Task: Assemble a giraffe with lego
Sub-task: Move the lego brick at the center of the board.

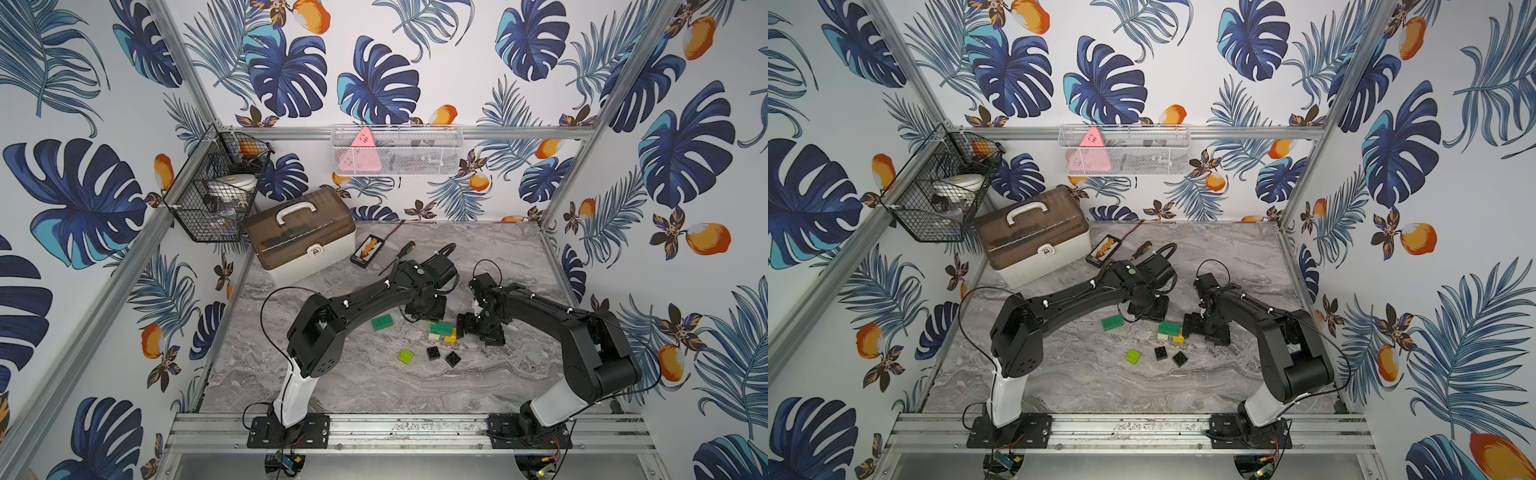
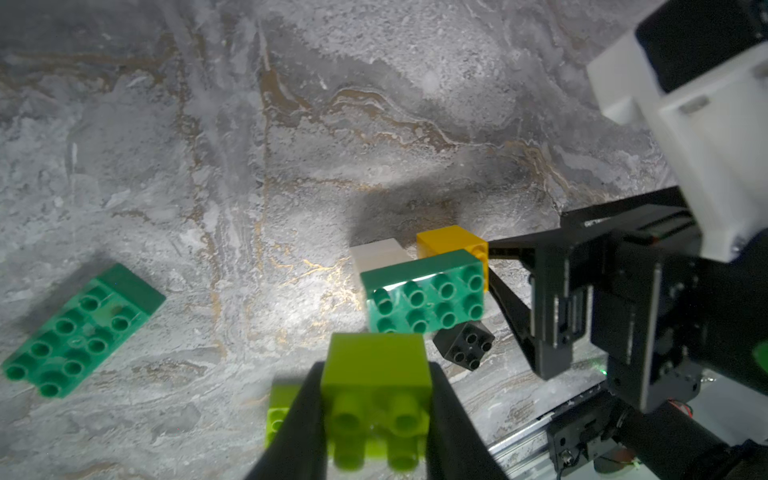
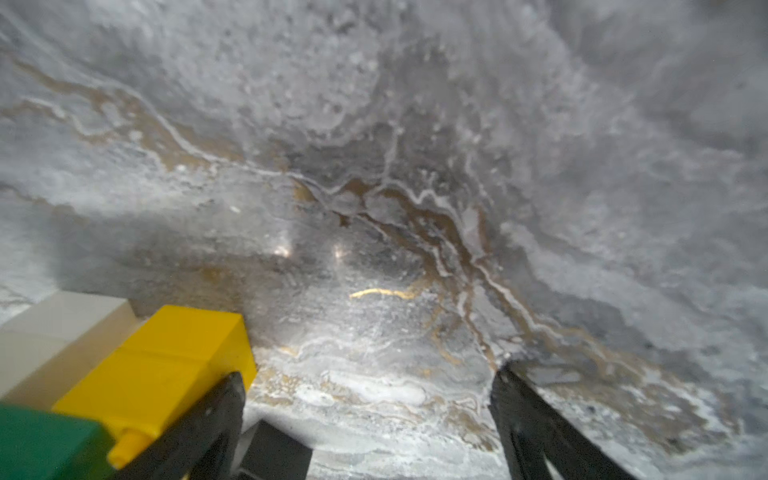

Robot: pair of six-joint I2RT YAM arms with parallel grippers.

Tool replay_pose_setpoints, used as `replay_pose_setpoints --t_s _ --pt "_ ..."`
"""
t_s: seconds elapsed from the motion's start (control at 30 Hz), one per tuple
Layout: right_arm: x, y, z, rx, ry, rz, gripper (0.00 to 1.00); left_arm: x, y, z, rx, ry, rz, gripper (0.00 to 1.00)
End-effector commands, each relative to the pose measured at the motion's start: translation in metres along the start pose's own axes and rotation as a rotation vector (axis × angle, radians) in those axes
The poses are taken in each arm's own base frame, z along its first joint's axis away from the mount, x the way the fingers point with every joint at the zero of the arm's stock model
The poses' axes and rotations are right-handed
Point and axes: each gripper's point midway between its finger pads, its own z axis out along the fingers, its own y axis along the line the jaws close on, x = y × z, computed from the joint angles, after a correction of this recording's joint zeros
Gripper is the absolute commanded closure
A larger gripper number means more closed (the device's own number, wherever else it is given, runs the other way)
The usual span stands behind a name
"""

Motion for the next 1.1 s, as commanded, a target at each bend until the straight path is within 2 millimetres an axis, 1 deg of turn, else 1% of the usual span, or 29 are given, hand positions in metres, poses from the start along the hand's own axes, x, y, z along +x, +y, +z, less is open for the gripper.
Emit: replay_pose_setpoints --t_s 0.0,0.07,0.23,0.47,0.63,0.8,1.07 --pt "-0.004 0.011 -0.011 -0.061 -0.047 -0.027 0.05 0.007 -0.001 0.003 -0.046 0.037 0.080 0.91" --pt "-0.004 0.012 -0.019 -0.074 -0.069 -0.027 0.05 0.009 -0.008 0.005 -0.056 0.043 0.101 0.91" --pt "-0.008 0.012 -0.035 -0.074 -0.113 -0.031 0.05 0.011 -0.009 0.011 -0.074 0.041 0.089 0.92" --pt "-0.009 0.013 -0.036 -0.085 -0.120 -0.029 0.05 0.007 0.000 0.010 -0.121 0.014 0.067 0.93" --pt "-0.012 0.016 -0.038 -0.100 -0.135 -0.017 0.05 0.011 0.001 0.019 -0.122 0.039 0.052 0.93" --pt "-0.018 0.019 -0.050 -0.124 -0.191 -0.012 0.05 0.012 0.003 0.022 -0.137 0.049 0.046 0.92" --pt "-0.023 0.019 -0.064 -0.120 -0.228 -0.027 0.05 0.015 0.007 0.034 -0.158 0.070 0.032 0.93"
